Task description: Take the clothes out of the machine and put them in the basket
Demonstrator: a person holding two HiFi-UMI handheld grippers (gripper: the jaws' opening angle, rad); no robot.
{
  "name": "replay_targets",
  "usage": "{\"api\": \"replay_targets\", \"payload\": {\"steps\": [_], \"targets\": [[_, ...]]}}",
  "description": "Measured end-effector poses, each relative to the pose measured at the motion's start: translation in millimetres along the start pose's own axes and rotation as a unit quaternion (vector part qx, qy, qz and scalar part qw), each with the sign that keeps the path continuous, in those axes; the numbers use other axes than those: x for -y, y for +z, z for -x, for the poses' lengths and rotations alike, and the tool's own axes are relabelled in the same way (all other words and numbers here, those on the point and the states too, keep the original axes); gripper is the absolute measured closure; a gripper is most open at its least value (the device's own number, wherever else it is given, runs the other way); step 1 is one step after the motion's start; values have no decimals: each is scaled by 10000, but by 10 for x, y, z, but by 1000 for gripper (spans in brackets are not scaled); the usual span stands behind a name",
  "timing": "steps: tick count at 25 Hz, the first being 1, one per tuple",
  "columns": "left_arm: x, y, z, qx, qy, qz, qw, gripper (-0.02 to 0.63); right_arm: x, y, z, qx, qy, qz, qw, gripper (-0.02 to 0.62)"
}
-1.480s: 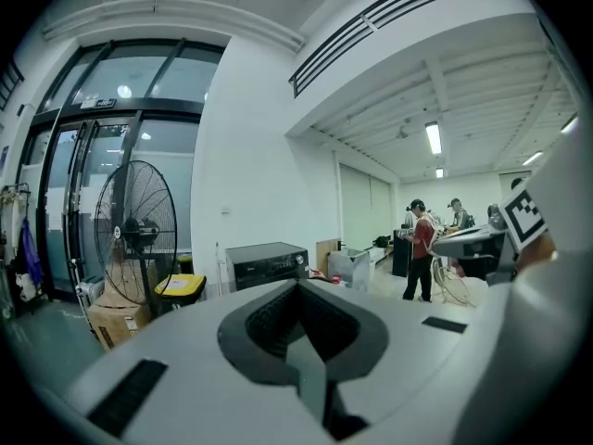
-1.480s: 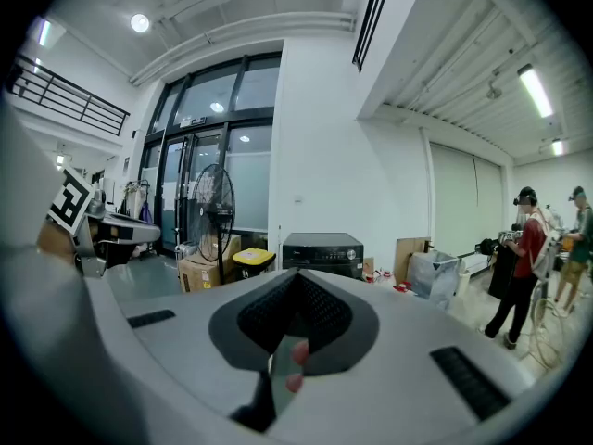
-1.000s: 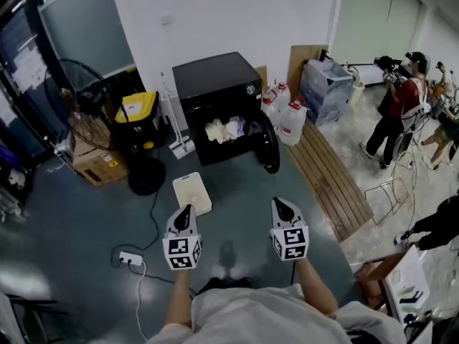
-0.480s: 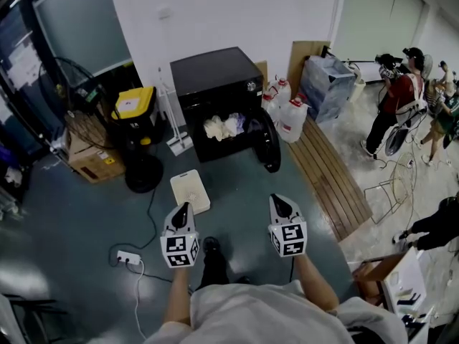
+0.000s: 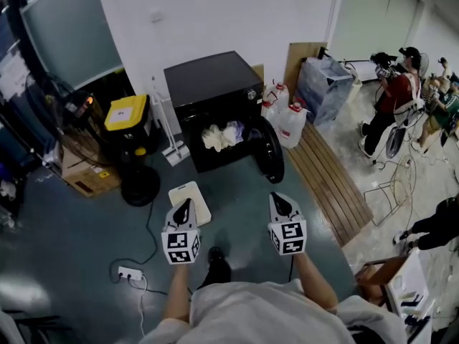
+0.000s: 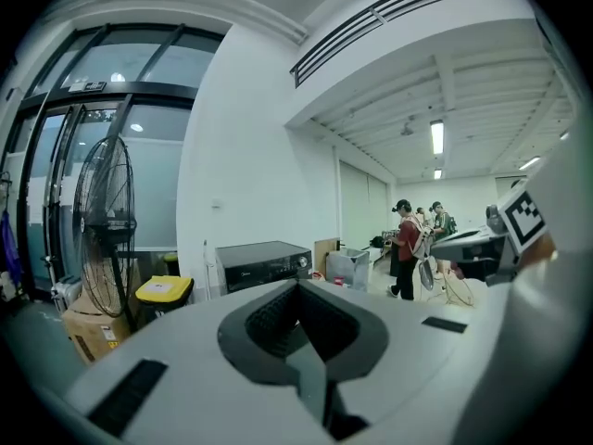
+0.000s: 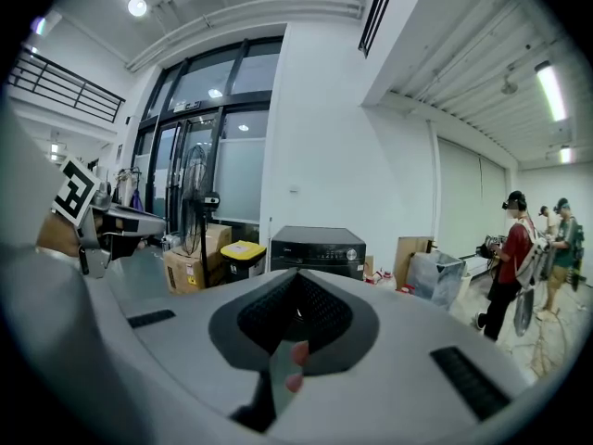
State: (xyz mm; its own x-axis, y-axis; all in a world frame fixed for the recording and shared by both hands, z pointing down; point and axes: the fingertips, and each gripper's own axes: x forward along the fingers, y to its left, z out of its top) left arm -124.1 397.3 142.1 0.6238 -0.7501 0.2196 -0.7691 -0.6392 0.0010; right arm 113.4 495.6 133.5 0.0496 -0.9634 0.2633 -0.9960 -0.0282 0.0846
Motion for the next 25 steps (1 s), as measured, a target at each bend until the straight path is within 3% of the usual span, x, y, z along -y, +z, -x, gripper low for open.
{"api": "replay_targets", "payload": {"steps": [11, 25], "targets": [[-810, 366, -854, 38, -268, 42, 9996, 588, -142, 493, -1058, -19, -232, 10, 9997, 572], [-1552, 556, -1666, 119, -566, 69, 9983, 588, -303, 740, -2069, -144, -480, 78, 9987, 572]]}}
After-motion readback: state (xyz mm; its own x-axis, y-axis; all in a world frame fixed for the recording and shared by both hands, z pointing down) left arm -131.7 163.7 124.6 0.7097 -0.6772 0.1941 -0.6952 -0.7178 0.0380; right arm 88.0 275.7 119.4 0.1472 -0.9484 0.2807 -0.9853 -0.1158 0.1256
